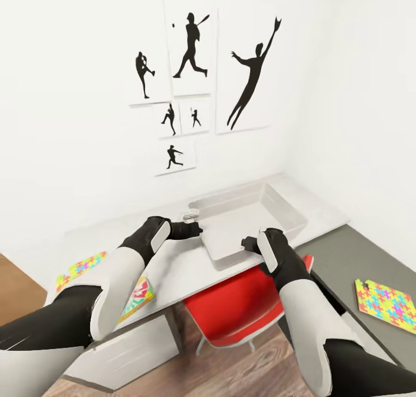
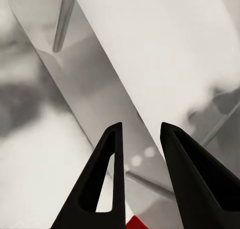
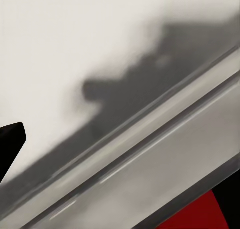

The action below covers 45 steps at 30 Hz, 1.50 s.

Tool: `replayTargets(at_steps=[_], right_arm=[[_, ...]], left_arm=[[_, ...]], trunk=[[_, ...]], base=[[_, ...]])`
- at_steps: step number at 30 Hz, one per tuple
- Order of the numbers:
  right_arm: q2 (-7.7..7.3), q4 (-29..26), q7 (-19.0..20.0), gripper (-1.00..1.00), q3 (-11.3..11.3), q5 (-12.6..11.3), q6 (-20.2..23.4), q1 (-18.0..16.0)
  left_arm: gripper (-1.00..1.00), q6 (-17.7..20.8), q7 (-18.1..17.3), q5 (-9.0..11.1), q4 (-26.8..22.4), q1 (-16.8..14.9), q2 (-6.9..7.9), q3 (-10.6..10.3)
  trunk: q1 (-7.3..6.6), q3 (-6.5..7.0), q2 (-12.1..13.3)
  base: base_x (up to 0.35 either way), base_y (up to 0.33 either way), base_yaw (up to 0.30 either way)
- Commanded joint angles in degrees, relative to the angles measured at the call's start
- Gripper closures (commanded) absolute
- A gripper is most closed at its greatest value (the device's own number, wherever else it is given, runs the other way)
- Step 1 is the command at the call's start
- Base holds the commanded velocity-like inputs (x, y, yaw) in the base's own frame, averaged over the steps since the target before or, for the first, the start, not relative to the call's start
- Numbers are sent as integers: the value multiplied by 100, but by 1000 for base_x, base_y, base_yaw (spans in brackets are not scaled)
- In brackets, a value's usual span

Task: Put all the toys in the child's room - the three board games (two on the bed and one on the table), the two jigsaw puzzles on the table, and the tennis ball on the table - inside the toy box on the table in the child's room.

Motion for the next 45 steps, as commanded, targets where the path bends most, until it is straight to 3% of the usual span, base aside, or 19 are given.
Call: replayTargets(at_steps=[1,19,45], right_arm=[[7,18,-62,100,24,-81,34,-2],[7,45,-61,100,27,-98,31,-3],[7,53,-61,100,27,-97,33,-3]], left_arm=[[100,56,16,132,-87,-7,-6,-19],[100,56,16,132,-88,-7,-6,-19],[100,56,16,132,-94,-7,-6,-19]], trunk=[[1,-12,-13],[1,-12,-13],[1,-12,-13]], base=[[-205,248,0],[-60,240,0],[-23,73,0]])
